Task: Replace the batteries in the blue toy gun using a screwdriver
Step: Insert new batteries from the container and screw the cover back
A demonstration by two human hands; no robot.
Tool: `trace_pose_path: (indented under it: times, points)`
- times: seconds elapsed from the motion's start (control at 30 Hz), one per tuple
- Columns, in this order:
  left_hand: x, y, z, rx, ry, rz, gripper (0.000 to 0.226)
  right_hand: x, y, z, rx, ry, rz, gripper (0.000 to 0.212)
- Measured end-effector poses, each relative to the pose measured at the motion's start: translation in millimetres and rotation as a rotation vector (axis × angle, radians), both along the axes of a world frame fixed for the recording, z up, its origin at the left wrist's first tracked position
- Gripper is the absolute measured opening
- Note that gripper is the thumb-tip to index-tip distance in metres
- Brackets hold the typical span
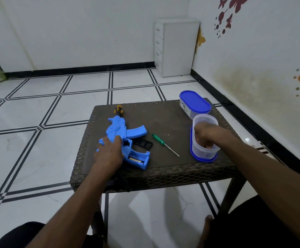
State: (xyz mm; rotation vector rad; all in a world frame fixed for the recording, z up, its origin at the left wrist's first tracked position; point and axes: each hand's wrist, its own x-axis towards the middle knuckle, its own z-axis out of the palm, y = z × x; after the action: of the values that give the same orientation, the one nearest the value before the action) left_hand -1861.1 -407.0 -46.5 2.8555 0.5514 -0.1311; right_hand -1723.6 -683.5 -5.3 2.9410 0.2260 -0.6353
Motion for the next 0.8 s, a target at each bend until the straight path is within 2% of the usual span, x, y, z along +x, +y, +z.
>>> trace_pose_path:
  times: [0.07,0.17,0.23,0.3,0.37,0.47,0.53,0.67,0.8]
  points:
    - [-1,0,-1,0.007,0.0,-0.003,0.038,-2,-3,0,0.01,-0.052,0.02,0.021]
    - [0,0,0,0.009,-0.003,-0.009,0.038,-2,-6,8,0.083,-0.364,0.054,0.011]
    - [0,0,0,0.002,0.002,-0.008,0.039,-4,2,20,0.224,-0.531,0.09,0.005]
    - [1,0,1,-0.003,0.009,-0.01,0.04,-13,18,33,0.392,-0.562,0.113,0.005]
    - [1,0,1,-0.009,0.009,-0.009,0.039,-25,39,41,0.586,-0.467,0.133,0.003]
    - [1,0,1,-0.01,0.013,-0.004,0.039,-47,69,35,0.963,-0.181,0.109,0.018]
    - [0,0,1,-0.002,0.015,-0.004,0.04,-58,82,22,1.108,-0.046,0.076,0.022]
    - [-1,0,1,0.008,0.005,0.002,0.04,-72,97,-4,1.082,0.0,0.161,0.013]
    - [0,0,2,0.009,0.007,-0.001,0.041,-76,97,-22,0.949,-0.02,0.233,0.011]
